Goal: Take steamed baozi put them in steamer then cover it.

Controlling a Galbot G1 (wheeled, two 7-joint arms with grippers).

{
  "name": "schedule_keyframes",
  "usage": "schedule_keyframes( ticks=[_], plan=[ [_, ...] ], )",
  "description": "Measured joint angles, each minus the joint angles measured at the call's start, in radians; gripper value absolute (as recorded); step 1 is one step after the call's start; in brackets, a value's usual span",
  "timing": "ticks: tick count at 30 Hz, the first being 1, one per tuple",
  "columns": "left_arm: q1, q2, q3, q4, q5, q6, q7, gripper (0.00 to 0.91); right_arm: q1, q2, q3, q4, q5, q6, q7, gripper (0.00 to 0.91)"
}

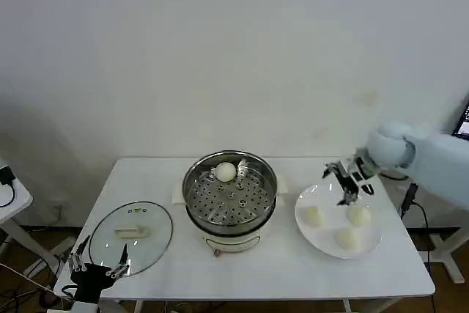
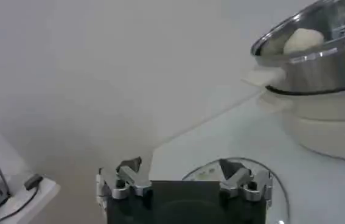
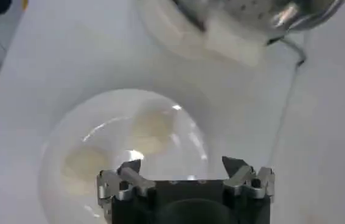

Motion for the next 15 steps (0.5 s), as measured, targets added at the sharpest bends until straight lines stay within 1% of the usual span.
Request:
schedule_keyframes(
  ticks=[6, 15],
  plan=[
    [0.003, 0.001, -0.01, -0.007, 0.004, -0.001, 0.0, 0.907, -0.107, 0.029, 0.073, -0.053, -0.009, -0.035, 0.007, 0.907],
    [0.014, 0.005, -0.036, -0.006, 0.005, -0.003, 0.0, 0.907, -0.227, 0.125, 0.162, -0.162, -0.036, -0.052, 0.004, 0.907]
  ],
)
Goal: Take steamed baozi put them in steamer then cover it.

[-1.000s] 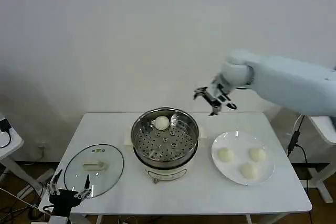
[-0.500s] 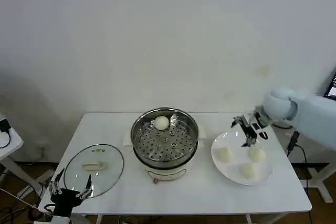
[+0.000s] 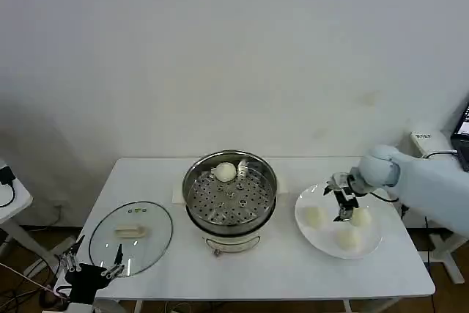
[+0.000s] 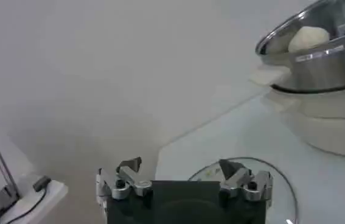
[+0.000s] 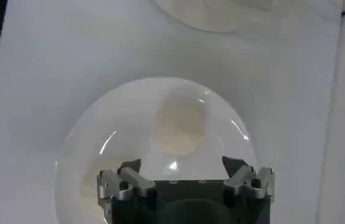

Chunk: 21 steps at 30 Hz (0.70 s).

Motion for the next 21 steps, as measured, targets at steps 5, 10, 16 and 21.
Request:
schedule_keyframes(
  ticks=[5, 10, 16, 21],
  plan=[
    [-0.005, 0.0, -0.008, 0.006, 0.0, 0.0, 0.0, 0.907, -0.041, 0.053, 0.027, -0.057, -0.017, -0.01, 0.002, 0.907],
    [-0.011, -0.002, -0.009, 0.017, 0.0, 0.0, 0.0, 0.907, -0.07, 0.092, 0.039, -0.104, -0.031, -0.016, 0.003, 0.907],
    [-0.013, -0.003, -0.01, 0.02, 0.0, 0.0, 0.0, 0.907, -0.094, 0.12, 0.052, -0.134, -0.039, -0.02, 0.003, 0.877],
    [-0.013, -0.005, -0.01, 0.021, 0.0, 0.0, 0.0, 0.907, -0.104, 0.133, 0.063, -0.148, -0.047, -0.025, 0.006, 0.766]
  ],
)
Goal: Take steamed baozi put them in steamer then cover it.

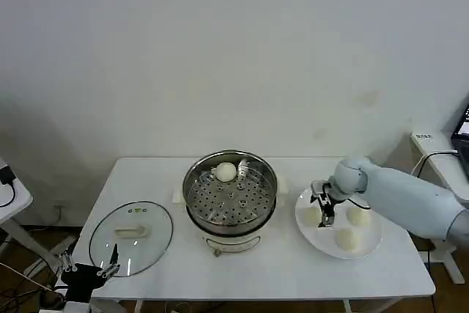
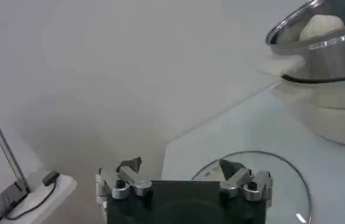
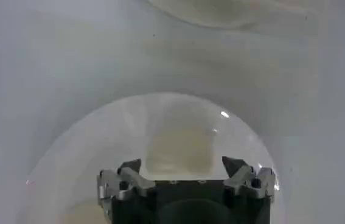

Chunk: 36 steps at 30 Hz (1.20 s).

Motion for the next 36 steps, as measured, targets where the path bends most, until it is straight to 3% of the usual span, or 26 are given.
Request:
schedule_keyframes(
  ticks=[9, 25, 36],
  plan=[
    [0.0, -0.004, 0.004, -0.005, 0.0, 0.001, 0.0, 0.907, -0.009, -0.001, 0.006, -0.004, -0.008, -0.008, 0.0, 0.595],
    [-0.011, -0.001, 0.022, -0.02, 0.001, 0.011, 0.002, 0.907, 0.091, -0.076, -0.027, 0.07, 0.045, -0.021, -0.015, 0.605],
    [-0.046, 0.027, 0.026, -0.012, -0.011, 0.026, 0.008, 0.907, 0.338, -0.109, -0.131, 0.177, 0.165, -0.054, 0.001, 0.615]
  ],
)
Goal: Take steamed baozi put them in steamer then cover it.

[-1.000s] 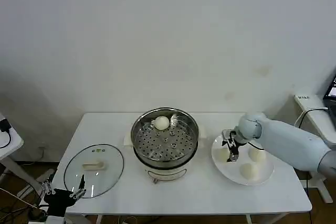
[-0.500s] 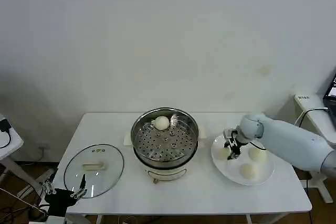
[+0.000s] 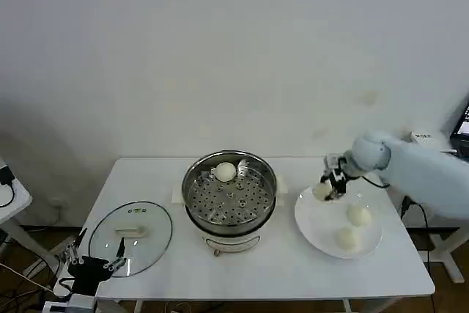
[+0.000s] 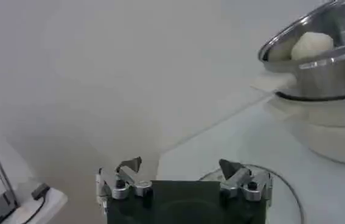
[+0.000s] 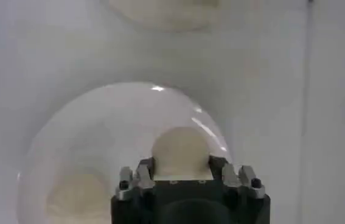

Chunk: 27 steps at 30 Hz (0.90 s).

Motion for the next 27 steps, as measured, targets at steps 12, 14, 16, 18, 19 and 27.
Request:
schedule_keyframes(
  ticks=[12, 14, 16, 18, 19, 27],
  plan=[
    [-0.031, 0.009, -0.018, 0.008, -0.017, 0.005, -0.001, 0.907, 0.211, 0.175, -0.099, 0.069, 0.238, -0.11, 0.063, 0.615],
    [-0.037, 0.009, -0.024, 0.007, -0.02, 0.005, 0.0, 0.907, 0.219, 0.223, -0.107, 0.068, 0.277, -0.132, 0.078, 0.615],
    [-0.04, 0.009, -0.03, 0.004, -0.023, 0.005, 0.0, 0.907, 0.221, 0.269, -0.115, 0.063, 0.312, -0.152, 0.093, 0.615],
    [-0.042, 0.008, -0.036, -0.001, -0.026, 0.005, 0.0, 0.907, 0.221, 0.318, -0.125, 0.053, 0.349, -0.178, 0.106, 0.615],
    [-0.042, 0.006, -0.039, -0.003, -0.028, 0.005, 0.0, 0.907, 0.221, 0.339, -0.129, 0.049, 0.366, -0.19, 0.11, 0.615],
    [-0.046, -0.006, -0.058, -0.026, -0.039, 0.006, 0.0, 0.907, 0.196, 0.496, -0.16, -0.009, 0.464, -0.263, 0.131, 0.615]
  ],
)
